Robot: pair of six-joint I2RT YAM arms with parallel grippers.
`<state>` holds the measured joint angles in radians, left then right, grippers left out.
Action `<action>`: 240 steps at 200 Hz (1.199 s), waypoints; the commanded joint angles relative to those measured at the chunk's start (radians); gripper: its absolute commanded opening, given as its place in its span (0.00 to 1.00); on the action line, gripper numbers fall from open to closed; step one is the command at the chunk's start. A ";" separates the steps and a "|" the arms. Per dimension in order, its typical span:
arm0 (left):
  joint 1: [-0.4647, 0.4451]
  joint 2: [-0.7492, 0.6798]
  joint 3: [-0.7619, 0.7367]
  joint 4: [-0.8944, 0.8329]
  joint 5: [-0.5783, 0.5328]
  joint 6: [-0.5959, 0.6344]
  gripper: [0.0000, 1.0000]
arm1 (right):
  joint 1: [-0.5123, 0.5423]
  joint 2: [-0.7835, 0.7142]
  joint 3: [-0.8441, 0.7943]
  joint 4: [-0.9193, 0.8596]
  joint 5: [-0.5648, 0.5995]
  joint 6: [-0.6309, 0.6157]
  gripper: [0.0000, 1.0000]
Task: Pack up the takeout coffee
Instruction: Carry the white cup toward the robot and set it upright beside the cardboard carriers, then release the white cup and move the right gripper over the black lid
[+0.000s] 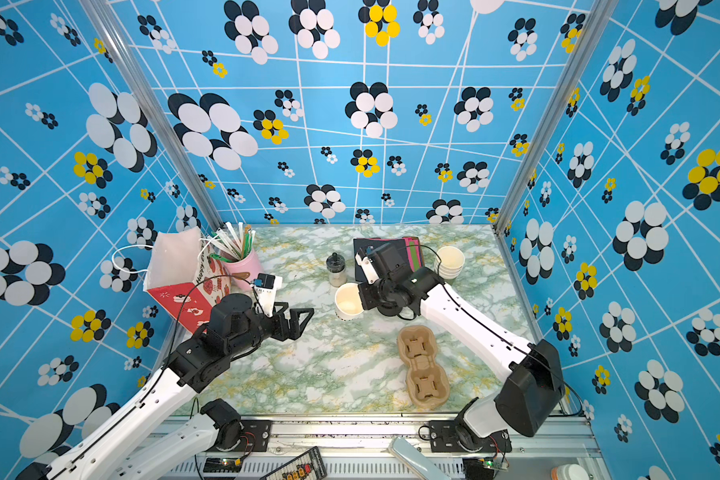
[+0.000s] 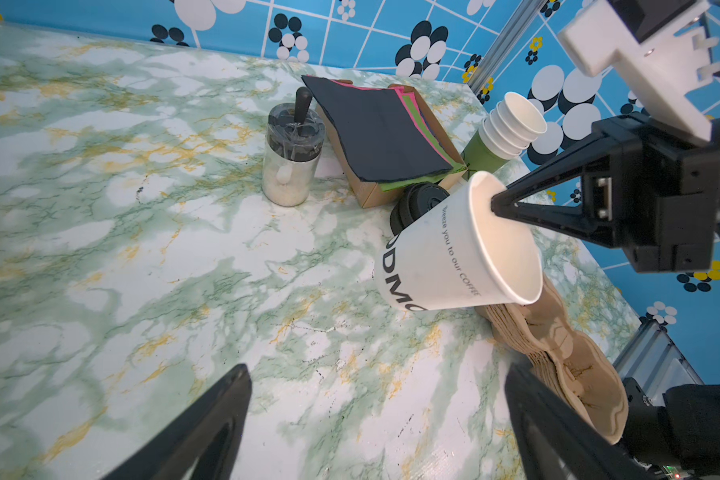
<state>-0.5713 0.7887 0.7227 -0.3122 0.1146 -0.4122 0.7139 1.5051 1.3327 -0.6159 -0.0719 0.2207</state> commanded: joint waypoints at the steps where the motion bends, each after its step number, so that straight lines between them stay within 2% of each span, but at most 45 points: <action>1: -0.005 0.010 -0.009 0.011 -0.010 -0.016 0.96 | 0.040 0.045 -0.018 0.036 0.050 -0.011 0.00; 43: -0.006 0.025 -0.029 0.037 -0.010 -0.013 0.96 | 0.098 0.129 -0.023 0.023 0.079 -0.013 0.00; 129: -0.004 0.068 -0.041 0.070 -0.005 -0.008 0.97 | 0.123 0.220 -0.013 -0.018 0.098 -0.017 0.00; 175: -0.005 0.074 -0.045 0.077 -0.003 -0.006 0.97 | 0.128 0.248 0.019 -0.057 0.095 -0.017 0.12; 211: -0.005 0.072 -0.046 0.078 -0.003 -0.007 0.97 | 0.129 0.236 0.067 -0.085 0.104 -0.025 0.25; 240: -0.006 0.066 -0.047 0.074 -0.004 -0.006 0.97 | 0.128 0.208 0.109 -0.108 0.123 -0.033 0.43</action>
<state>-0.5713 0.8566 0.6937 -0.2554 0.1150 -0.4191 0.8360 1.7458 1.3880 -0.6773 0.0212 0.2012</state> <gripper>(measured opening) 0.974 0.378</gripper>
